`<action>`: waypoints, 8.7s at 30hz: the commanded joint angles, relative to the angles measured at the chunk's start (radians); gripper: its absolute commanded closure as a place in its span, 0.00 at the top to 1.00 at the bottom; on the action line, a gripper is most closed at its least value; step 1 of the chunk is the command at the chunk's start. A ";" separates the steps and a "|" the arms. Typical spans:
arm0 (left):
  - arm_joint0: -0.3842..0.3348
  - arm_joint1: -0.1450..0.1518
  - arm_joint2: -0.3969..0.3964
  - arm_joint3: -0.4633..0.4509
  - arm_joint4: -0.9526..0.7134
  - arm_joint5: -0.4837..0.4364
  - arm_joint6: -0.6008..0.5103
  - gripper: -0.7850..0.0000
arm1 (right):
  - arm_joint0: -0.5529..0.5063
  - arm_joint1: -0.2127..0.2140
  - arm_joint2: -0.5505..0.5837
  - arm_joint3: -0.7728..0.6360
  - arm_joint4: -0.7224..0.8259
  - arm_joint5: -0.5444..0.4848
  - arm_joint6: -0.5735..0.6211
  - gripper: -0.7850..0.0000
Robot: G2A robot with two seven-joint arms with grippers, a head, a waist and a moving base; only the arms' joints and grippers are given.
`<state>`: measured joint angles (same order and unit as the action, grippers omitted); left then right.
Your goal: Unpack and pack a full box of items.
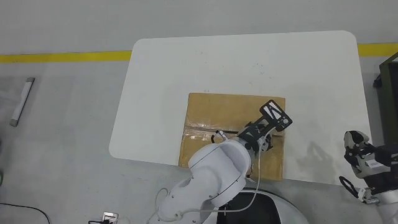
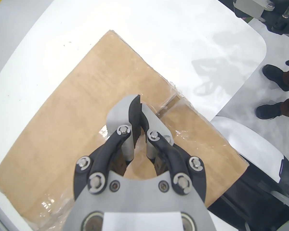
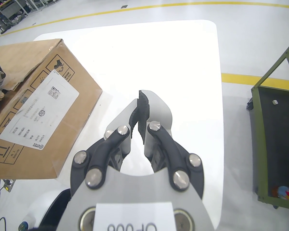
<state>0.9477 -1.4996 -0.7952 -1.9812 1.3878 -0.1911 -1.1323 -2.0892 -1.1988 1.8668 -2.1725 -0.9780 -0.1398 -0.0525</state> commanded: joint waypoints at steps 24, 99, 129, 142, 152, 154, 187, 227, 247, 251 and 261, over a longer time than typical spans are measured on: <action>0.082 0.037 -0.248 -0.146 -0.055 -0.078 0.111 0.00 | 0.136 -0.001 -0.173 -0.128 -0.088 -0.208 0.038 0.00; 0.202 0.163 -0.968 -0.159 0.139 -0.072 0.142 0.00 | 0.205 0.013 -0.256 -0.054 -0.144 -0.197 0.213 0.00; 0.232 0.199 -1.048 -0.164 0.132 -0.048 0.081 1.00 | 0.228 0.011 -0.286 -0.101 -0.150 -0.172 0.159 0.00; 0.219 0.197 -0.660 -0.275 0.031 -0.191 0.082 1.00 | 0.208 0.010 -0.127 -0.071 -0.068 -0.082 0.129 0.00; 0.111 0.171 -0.230 -0.171 0.045 -0.251 0.087 1.00 | 0.141 0.007 -0.030 -0.024 -0.023 -0.070 0.107 0.00; 0.095 0.166 -0.180 -0.140 0.099 -0.246 0.092 1.00 | 0.126 0.005 -0.021 -0.024 -0.020 -0.074 0.097 0.00; -0.318 0.087 -0.062 0.239 0.546 -0.115 0.344 1.00 | 0.079 -0.009 -0.006 -0.060 -0.011 -0.097 0.080 0.00; 0.191 0.087 -0.349 -0.222 0.518 -0.063 0.169 1.00 | 0.135 0.031 0.103 -0.044 0.510 -0.586 0.461 1.00; 0.283 0.093 -0.436 -0.276 0.531 -0.054 0.224 1.00 | 0.389 0.048 -0.180 0.103 0.498 -0.581 0.528 1.00; 0.278 0.095 -0.434 -0.273 0.557 -0.084 0.224 1.00 | 0.405 0.051 -0.196 0.115 0.500 -0.584 0.527 1.00; 0.271 0.092 -0.427 -0.258 0.544 -0.098 0.229 1.00 | 0.403 0.059 -0.210 0.118 0.526 -0.607 0.524 1.00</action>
<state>1.2192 -1.4070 -1.2230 -2.2413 1.9322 -0.2880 -0.9035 -1.6865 -1.1400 1.6594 -2.0556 -0.4545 -0.7473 0.4717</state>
